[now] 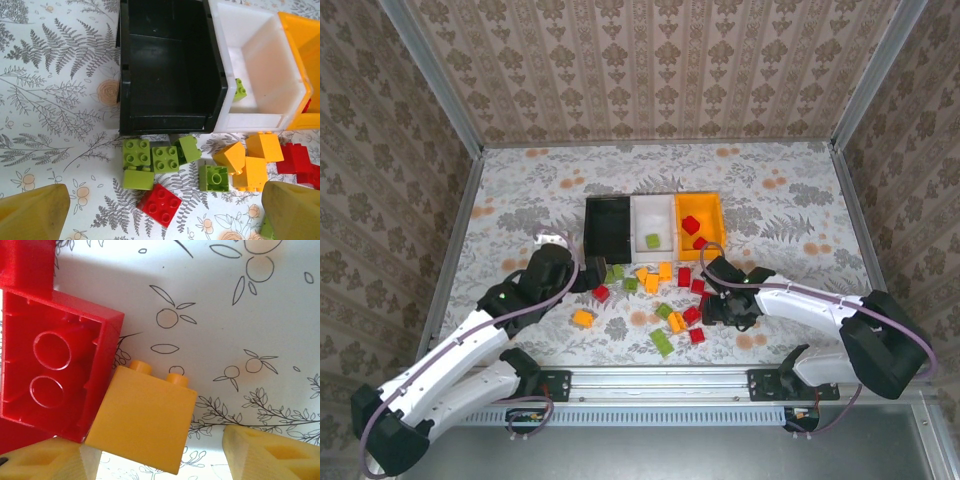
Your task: Sort the legos into containers by color
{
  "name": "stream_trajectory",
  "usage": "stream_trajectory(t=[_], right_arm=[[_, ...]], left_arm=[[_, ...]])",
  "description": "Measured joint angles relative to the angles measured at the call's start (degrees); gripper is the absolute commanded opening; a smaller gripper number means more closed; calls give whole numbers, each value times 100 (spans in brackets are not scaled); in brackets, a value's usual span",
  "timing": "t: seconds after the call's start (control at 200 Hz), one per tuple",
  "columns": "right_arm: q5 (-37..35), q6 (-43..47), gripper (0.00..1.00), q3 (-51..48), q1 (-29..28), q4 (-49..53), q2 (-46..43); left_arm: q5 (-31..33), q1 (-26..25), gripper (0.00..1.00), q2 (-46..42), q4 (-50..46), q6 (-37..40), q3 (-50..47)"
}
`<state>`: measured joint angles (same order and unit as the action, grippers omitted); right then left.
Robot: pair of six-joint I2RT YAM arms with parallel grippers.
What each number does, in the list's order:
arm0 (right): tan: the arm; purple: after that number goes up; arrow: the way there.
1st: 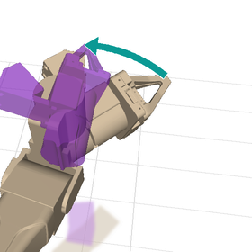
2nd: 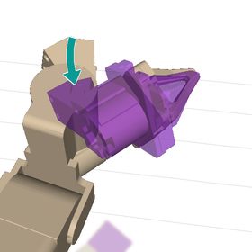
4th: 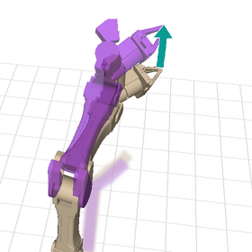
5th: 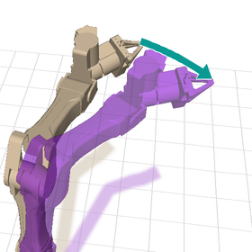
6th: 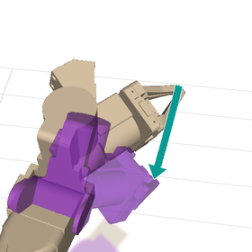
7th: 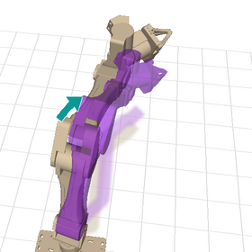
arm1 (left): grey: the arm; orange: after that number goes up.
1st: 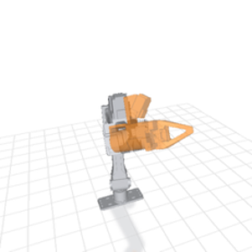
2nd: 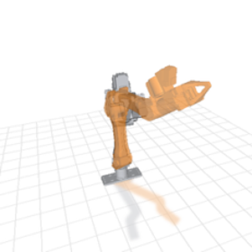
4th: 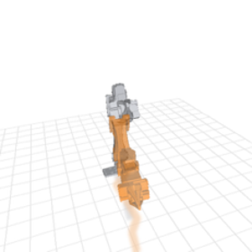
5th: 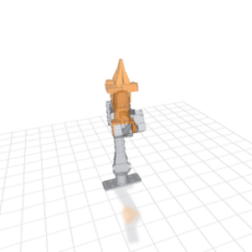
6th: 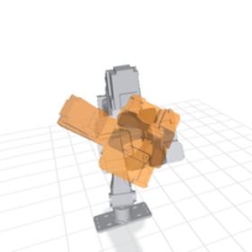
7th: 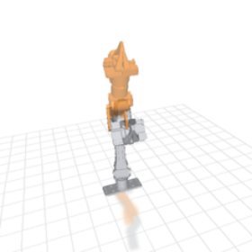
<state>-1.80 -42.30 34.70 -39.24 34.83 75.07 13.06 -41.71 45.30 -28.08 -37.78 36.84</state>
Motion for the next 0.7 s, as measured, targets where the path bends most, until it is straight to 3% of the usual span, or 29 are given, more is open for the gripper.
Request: stream_trajectory(t=[0.285, 0.515, 0.7], right_arm=[[-118, -83, 66, 13, -31, -26, 7], [-280, -146, 57, 31, -31, -17, 59], [-555, -144, 63, 37, -28, -122, 81]], left_arm=[[-151, 103, 100, 0, 4, -20, -90], [-264, 201, 100, 0, 28, -22, -210], [-326, 212, 100, 0, 50, -42, -238]])
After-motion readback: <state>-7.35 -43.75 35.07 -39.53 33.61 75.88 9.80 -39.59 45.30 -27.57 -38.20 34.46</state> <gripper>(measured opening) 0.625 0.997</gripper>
